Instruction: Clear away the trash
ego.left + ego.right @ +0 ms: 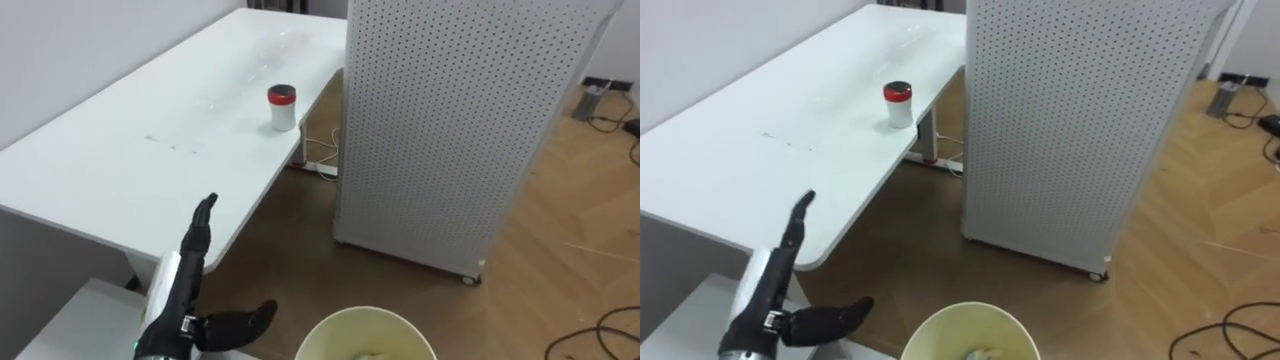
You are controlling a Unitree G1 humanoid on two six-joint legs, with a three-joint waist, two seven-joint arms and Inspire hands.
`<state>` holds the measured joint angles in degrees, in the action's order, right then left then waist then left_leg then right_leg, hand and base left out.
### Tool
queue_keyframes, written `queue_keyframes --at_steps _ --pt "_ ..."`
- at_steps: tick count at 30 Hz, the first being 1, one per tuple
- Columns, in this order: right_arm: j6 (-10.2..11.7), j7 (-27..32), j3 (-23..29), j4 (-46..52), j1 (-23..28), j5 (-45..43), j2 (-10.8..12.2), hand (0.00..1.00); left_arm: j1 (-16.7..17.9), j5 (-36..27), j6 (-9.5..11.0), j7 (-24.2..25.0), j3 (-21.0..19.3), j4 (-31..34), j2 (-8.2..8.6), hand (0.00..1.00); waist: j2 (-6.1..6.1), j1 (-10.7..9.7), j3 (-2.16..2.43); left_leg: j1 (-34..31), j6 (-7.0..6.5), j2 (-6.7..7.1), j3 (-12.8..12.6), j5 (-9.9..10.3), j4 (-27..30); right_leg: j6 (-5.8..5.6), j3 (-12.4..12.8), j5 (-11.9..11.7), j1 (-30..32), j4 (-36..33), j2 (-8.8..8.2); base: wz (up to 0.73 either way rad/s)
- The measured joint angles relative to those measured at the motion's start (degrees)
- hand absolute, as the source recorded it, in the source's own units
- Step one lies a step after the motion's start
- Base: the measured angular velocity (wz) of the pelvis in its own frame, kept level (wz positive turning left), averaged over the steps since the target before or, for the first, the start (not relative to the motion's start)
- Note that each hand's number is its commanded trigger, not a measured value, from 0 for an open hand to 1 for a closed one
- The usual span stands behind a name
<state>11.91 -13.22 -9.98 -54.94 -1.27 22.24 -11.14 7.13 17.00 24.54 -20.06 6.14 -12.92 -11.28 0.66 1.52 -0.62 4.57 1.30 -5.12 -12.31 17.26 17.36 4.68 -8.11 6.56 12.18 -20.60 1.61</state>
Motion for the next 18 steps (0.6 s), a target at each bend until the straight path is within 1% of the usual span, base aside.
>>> queue_keyframes --at_steps 3,5,6,8,10,13,14,15,16,18 --pt "0.0 0.0 0.0 0.3 0.6 0.0 0.0 1.00 0.3 -1.9 0.0 -2.1 -0.5 2.0 0.00 0.00 0.00 0.1 0.09 -0.1 0.34 -0.17 2.1 0.2 -0.1 0.42 0.3 -0.5 -0.1 0.7 0.71 -0.12" --pt "0.0 0.2 0.1 0.3 0.6 0.0 0.0 1.00 0.3 -1.9 0.3 -3.4 -0.8 3.0 0.01 0.00 -0.03 0.1 0.12 -0.1 0.43 -0.12 3.1 0.1 -0.3 0.66 0.3 -0.9 -0.2 1.0 0.87 -0.02" --pt "0.0 0.4 0.1 0.4 0.7 -0.2 -0.1 1.00 0.3 -1.9 0.9 -4.0 -1.1 3.0 0.01 0.00 -0.06 0.2 0.19 0.0 0.49 -0.09 3.3 0.2 -0.3 0.72 0.4 -0.9 -0.3 0.9 0.89 0.00" --pt "0.0 0.6 0.2 1.5 1.4 -0.8 -0.2 1.00 0.2 -1.9 1.0 -4.9 -1.8 3.0 0.01 0.00 -0.14 0.4 0.31 0.1 0.49 -0.03 3.7 0.2 -0.3 0.71 0.4 -1.0 -0.4 1.0 0.89 0.00" --pt "0.0 0.7 0.1 3.4 2.8 -0.8 -0.2 1.00 0.3 -2.8 1.0 -6.1 -2.0 3.0 0.00 0.00 -0.21 0.6 0.36 0.3 0.58 0.03 3.8 0.1 -0.8 0.95 0.4 -1.5 -0.4 1.2 0.88 0.00" --pt "0.0 0.7 0.0 5.3 4.7 -0.7 0.2 1.00 0.3 -4.4 1.0 -7.4 -2.1 3.0 0.00 0.00 -0.36 0.9 0.34 1.2 0.88 0.37 5.5 0.1 -1.7 0.61 0.4 -1.8 -1.1 1.6 0.92 0.00" --pt "0.0 0.7 0.0 5.3 4.7 -0.7 0.4 1.00 0.3 -5.0 1.0 -7.7 -2.1 3.0 0.00 0.00 -0.46 0.8 0.36 1.2 0.88 0.74 6.6 0.1 -1.9 0.38 0.5 -1.9 -1.1 1.6 0.76 0.00" --pt "-0.1 0.7 0.0 5.3 4.7 -0.8 0.4 1.00 0.3 -5.0 1.0 -7.9 -2.1 3.0 0.01 0.00 -0.61 0.7 0.30 1.3 0.89 1.08 7.1 0.1 -2.1 0.06 0.6 -2.2 -1.1 1.7 0.58 0.00" --pt "-0.1 0.7 0.0 5.3 4.7 -0.9 0.5 1.00 0.3 -5.0 1.0 -8.0 -2.1 3.0 0.00 0.00 -0.64 0.7 0.28 1.3 0.84 1.22 7.1 0.2 -2.1 -0.04 0.7 -2.3 -1.1 1.6 0.48 -0.04" --pt "-0.4 0.8 0.0 5.3 5.2 -1.2 0.5 1.00 1.0 -4.8 1.0 -8.3 -2.0 3.0 0.00 0.00 -0.66 0.6 0.25 1.7 0.30 1.96 7.1 0.5 -1.9 -0.40 1.3 -2.4 -1.1 0.8 0.31 -0.11"
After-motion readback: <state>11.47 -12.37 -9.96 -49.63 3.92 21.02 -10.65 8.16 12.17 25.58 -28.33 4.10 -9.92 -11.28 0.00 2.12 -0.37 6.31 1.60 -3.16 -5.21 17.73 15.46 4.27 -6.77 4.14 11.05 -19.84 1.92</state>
